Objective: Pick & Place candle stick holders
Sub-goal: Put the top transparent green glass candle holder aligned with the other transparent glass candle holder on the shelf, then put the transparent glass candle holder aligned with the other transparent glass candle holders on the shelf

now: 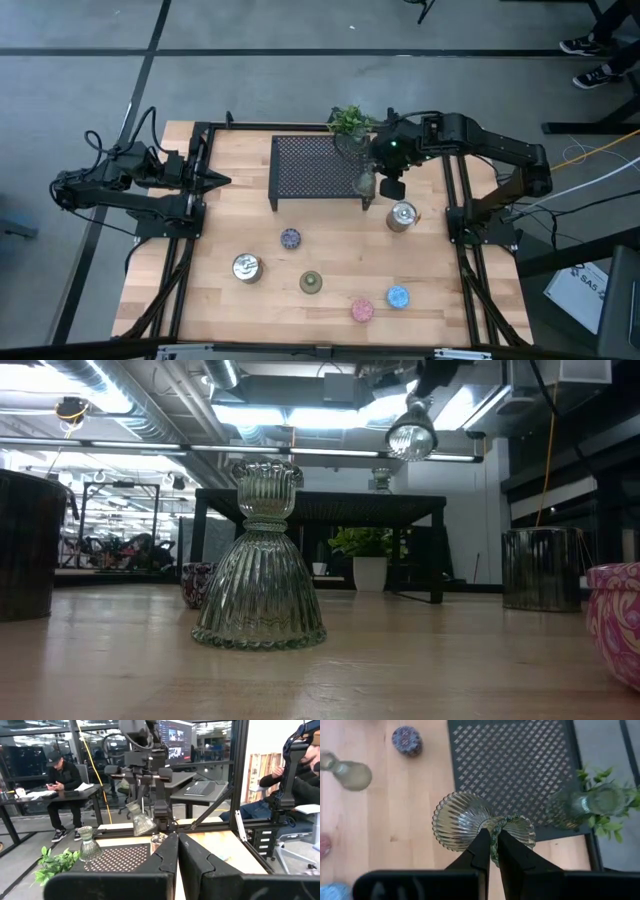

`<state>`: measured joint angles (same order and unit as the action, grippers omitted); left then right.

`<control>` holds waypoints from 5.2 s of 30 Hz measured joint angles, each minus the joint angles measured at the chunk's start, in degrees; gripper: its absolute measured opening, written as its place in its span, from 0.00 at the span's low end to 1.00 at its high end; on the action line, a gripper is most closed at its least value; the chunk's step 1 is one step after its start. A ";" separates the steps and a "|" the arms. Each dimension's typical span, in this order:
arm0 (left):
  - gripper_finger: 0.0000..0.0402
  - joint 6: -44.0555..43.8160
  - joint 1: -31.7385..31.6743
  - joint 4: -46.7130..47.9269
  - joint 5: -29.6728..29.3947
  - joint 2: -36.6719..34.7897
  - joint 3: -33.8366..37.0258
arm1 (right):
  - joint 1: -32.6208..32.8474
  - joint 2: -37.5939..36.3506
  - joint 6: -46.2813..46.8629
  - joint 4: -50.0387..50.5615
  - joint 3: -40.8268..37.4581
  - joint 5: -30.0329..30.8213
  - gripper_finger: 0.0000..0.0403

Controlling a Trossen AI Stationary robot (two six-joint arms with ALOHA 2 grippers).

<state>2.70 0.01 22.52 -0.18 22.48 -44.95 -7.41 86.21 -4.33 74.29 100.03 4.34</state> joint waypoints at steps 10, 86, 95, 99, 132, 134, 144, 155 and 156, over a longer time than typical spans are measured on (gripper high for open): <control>0.02 0.00 0.02 0.00 0.02 0.00 0.00 | -4.55 3.04 -2.62 -2.03 -0.02 0.44 0.06; 0.02 0.01 0.00 0.01 0.02 -0.02 0.00 | -6.63 10.61 -3.99 -2.88 0.78 2.95 0.44; 0.02 0.00 0.00 0.01 -0.02 0.00 0.00 | -5.53 7.58 1.12 3.43 5.20 -3.13 0.45; 0.02 0.01 0.00 0.00 -0.01 0.00 0.00 | -3.57 6.21 3.95 5.93 4.82 -10.88 0.44; 0.02 0.01 0.00 0.00 0.00 0.00 0.00 | 45.13 5.94 53.41 -5.60 3.04 17.91 0.28; 0.02 0.02 0.02 0.02 0.00 -0.02 0.00 | 46.10 6.74 53.90 -7.57 3.04 18.06 0.28; 0.02 0.02 0.00 0.00 0.02 -0.02 0.00 | 47.75 11.86 56.42 -11.78 3.04 17.51 0.28; 0.02 0.00 0.00 0.00 0.00 -0.02 0.00 | 43.43 15.08 53.75 -11.52 3.02 16.78 0.28; 0.02 0.00 0.02 0.00 0.02 -0.02 0.00 | 43.23 15.27 53.40 -11.49 3.02 15.87 0.28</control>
<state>2.70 0.03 22.52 -0.17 22.46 -44.95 35.82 101.48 49.07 62.80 103.04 20.20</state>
